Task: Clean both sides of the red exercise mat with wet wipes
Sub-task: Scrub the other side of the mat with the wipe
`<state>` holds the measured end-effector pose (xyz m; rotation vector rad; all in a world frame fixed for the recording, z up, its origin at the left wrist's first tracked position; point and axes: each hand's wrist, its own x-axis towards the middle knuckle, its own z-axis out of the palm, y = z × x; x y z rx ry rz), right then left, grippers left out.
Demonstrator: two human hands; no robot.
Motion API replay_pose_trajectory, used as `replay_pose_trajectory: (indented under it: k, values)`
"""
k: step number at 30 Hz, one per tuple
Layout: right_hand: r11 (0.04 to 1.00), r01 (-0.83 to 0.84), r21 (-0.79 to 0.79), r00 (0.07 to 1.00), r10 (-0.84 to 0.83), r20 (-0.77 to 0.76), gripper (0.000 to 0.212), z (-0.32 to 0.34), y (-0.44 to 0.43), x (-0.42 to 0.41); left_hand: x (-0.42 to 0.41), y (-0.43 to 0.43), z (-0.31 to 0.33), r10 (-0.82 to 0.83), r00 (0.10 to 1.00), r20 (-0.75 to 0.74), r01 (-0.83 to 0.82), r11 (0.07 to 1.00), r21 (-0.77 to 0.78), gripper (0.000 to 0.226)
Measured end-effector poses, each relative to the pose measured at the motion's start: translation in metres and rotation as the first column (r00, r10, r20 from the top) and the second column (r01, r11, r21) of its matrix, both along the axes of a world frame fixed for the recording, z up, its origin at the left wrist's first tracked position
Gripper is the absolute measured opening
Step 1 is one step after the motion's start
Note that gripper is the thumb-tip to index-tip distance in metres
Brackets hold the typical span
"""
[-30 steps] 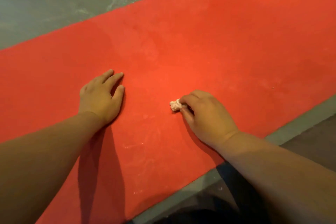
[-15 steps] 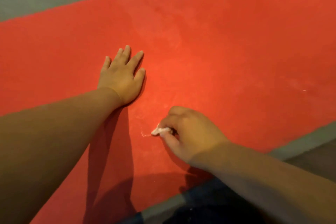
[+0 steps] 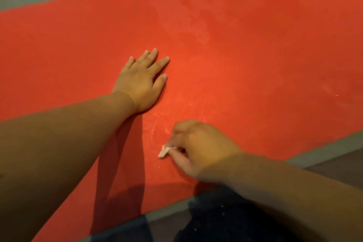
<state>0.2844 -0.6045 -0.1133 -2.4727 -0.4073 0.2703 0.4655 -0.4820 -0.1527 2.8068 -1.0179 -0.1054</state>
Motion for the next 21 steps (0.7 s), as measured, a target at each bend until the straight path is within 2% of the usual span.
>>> replay_pose_trajectory:
  k: [1,3,5,6,8,10,12,13,14,15,17,18,19,20,21]
  values:
    - [0.999,0.007,-0.05,1.0,-0.006,0.023,0.028,-0.001,-0.007,0.013,0.0,0.001,0.0,0.004,1.0,0.005,-0.004,1.0,-0.001,0.056]
    - [0.959,0.216,-0.181,0.97,-0.191,0.149,0.038,-0.005,-0.032,0.047,0.001,-0.001,-0.001,0.011,1.0,0.005,-0.011,1.0,-0.001,0.051]
    - [0.865,0.427,-0.262,0.899,-0.375,0.224,0.029,-0.008,-0.049,0.069,0.002,-0.001,-0.001,0.022,1.0,0.008,-0.022,1.0,-0.007,0.051]
    - [0.854,0.446,-0.267,0.892,-0.398,0.214,0.021,-0.011,-0.046,0.069,0.003,-0.002,-0.001,0.021,1.0,0.013,-0.021,1.0,-0.01,0.051]
    - [0.929,0.32,-0.184,0.945,-0.3,0.128,0.016,-0.012,-0.024,0.048,0.003,-0.001,0.0,0.019,1.0,0.016,-0.019,1.0,-0.022,0.05]
    - [0.997,0.067,-0.035,0.997,-0.066,0.038,0.017,-0.002,0.003,0.018,0.003,-0.001,0.0,0.019,1.0,0.016,-0.019,0.999,-0.027,0.05]
    - [0.993,-0.117,-0.007,0.993,0.117,-0.019,0.017,0.002,0.01,0.011,0.002,-0.002,0.001,0.017,1.0,0.01,-0.017,0.999,-0.031,0.05]
    - [0.992,-0.125,-0.03,0.992,0.125,0.004,0.017,0.001,0.003,0.021,0.003,-0.002,0.001,0.016,1.0,0.01,-0.015,0.999,-0.036,0.051]
    - [0.995,-0.054,-0.083,0.996,0.059,0.06,0.016,-0.003,-0.006,0.036,0.004,-0.002,0.001,0.016,1.0,0.01,-0.015,0.999,-0.041,0.053]
    - [0.986,0.084,-0.147,0.991,-0.067,0.118,0.016,-0.008,-0.018,0.054,0.004,-0.002,0.001,0.022,1.0,0.008,-0.022,0.999,-0.04,0.053]
    - [0.87,0.448,-0.204,0.887,-0.404,0.225,0.015,-0.015,-0.044,0.083,0.005,-0.003,0.001,0.068,0.998,0.013,-0.068,0.997,-0.025,0.053]
    - [0.81,0.554,-0.193,0.827,-0.509,0.239,0.015,-0.018,-0.047,0.089,0.005,-0.004,0.0,0.106,0.994,0.02,-0.106,0.994,-0.005,0.055]
    - [0.807,0.565,-0.171,0.817,-0.52,0.248,0.015,-0.019,-0.043,0.087,0.007,-0.005,0.001,0.142,0.989,0.025,-0.143,0.99,0.02,0.057]
    - [0.862,0.485,-0.149,0.865,-0.446,0.23,0.015,-0.019,-0.032,0.078,0.008,-0.006,0.001,0.172,0.985,0.025,-0.173,0.984,0.041,0.059]
    - [0.937,0.336,-0.1,0.929,-0.312,0.199,0.016,-0.018,-0.018,0.064,0.009,-0.006,0.0,0.195,0.981,0.022,-0.196,0.979,0.053,0.061]
